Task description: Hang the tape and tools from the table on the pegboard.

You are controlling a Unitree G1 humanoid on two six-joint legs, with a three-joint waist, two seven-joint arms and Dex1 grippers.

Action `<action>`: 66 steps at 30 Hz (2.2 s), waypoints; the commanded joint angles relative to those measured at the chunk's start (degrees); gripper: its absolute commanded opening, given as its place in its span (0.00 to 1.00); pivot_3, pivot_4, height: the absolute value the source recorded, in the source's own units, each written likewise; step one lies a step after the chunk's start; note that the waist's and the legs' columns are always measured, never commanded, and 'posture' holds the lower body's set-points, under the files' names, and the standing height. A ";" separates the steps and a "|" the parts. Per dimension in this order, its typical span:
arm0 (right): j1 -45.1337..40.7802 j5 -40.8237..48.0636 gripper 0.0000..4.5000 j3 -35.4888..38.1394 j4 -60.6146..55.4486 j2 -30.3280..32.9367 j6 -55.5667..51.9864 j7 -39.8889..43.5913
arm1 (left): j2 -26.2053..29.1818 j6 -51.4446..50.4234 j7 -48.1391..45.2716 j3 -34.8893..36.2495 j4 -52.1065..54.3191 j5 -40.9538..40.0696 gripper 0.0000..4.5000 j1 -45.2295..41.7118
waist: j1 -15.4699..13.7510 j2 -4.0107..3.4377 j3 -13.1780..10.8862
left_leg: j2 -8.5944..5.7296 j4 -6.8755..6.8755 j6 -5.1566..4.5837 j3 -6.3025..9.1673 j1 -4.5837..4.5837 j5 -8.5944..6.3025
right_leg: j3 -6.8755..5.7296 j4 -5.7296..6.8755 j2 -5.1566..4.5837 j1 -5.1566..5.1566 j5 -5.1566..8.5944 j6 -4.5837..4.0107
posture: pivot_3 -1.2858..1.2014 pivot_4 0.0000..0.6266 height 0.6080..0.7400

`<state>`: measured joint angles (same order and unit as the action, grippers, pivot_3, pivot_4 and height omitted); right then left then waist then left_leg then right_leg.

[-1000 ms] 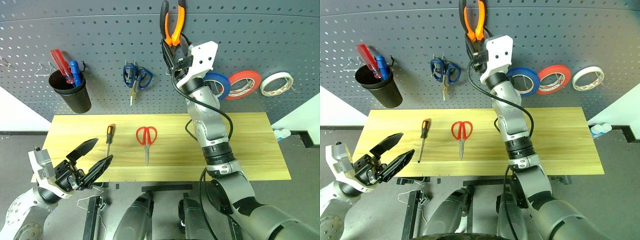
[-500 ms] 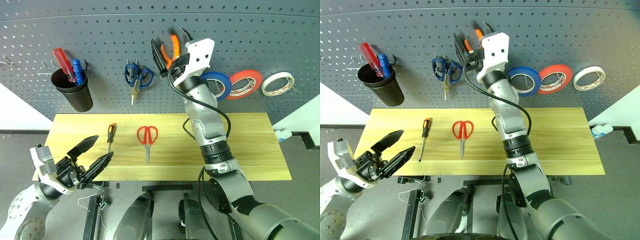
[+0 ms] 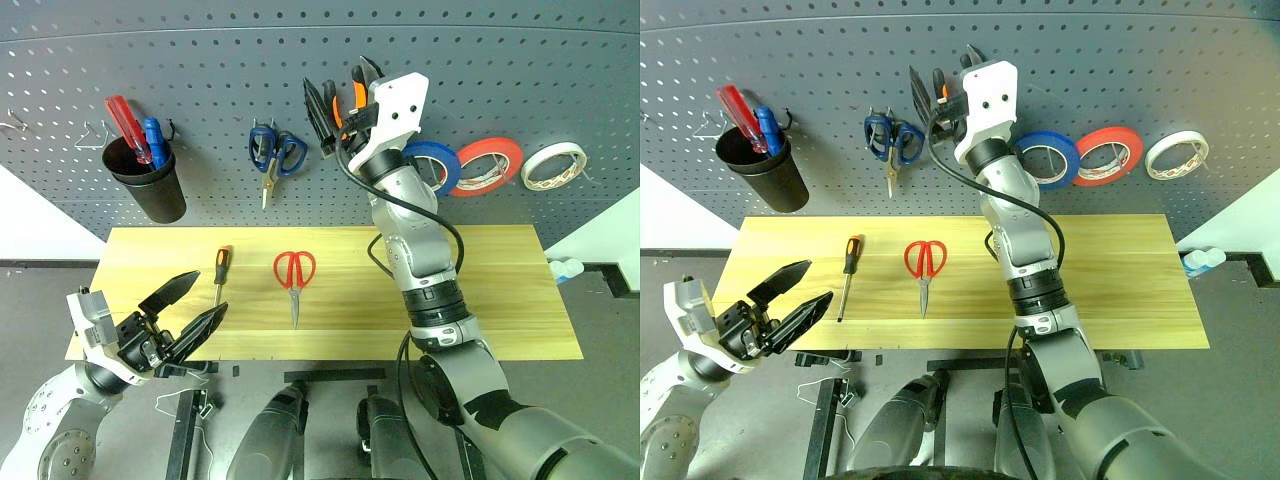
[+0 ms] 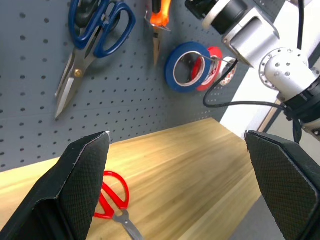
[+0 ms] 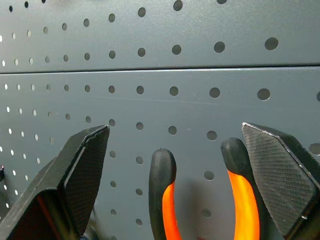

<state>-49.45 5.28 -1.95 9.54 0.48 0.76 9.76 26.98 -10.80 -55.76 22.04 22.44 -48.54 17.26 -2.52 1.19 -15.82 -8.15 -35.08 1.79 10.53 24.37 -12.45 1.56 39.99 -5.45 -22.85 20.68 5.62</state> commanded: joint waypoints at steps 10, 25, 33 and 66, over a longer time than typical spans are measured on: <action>8.25 -0.07 0.99 -0.62 -18.97 3.76 -12.56 0.70 | -1.63 1.66 -1.91 -2.59 -2.03 2.29 1.00 -1.69 | 0.21 0.04 0.03 | 0.02 0.42 0.28 0.00 0.06 0.16 | -0.04 -0.58 -0.01 0.01 -0.01 0.01 | 0.59 0.41 1.00; 24.14 17.78 0.99 5.79 -50.17 20.55 -39.96 13.07 | -3.69 3.80 -2.66 -5.40 -7.03 4.79 1.00 -5.87 | 0.16 0.21 0.18 | 0.06 0.47 0.27 0.00 0.08 0.16 | -0.13 -0.79 -0.01 0.11 -0.02 0.03 | 0.57 0.33 1.00; 34.45 28.49 0.99 12.13 -58.16 29.94 -48.36 17.77 | -4.60 -0.75 2.03 -6.50 -9.75 4.27 1.00 -9.57 | -0.11 0.44 0.49 | 0.07 0.23 0.21 0.01 0.08 0.12 | -0.23 -0.80 -0.01 0.26 -0.04 0.07 | 0.56 0.29 1.00; 48.30 24.34 0.99 9.03 -59.77 33.76 -39.55 16.53 | -5.16 -6.07 25.46 -24.00 -27.80 38.43 1.00 -23.30 | 0.19 0.62 3.26 | 0.07 -0.26 0.15 -0.02 -0.03 0.10 | -0.24 -0.66 0.03 0.55 -0.26 0.30 | 0.54 0.33 1.00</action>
<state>-1.07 28.92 6.52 -47.05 34.26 -38.85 26.87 21.90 -16.66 -31.36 -0.82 -5.82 -12.10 -5.20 -2.33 1.81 -12.55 -8.08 -35.35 1.93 10.51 24.35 -12.35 1.32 39.34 -5.41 -22.31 20.42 5.92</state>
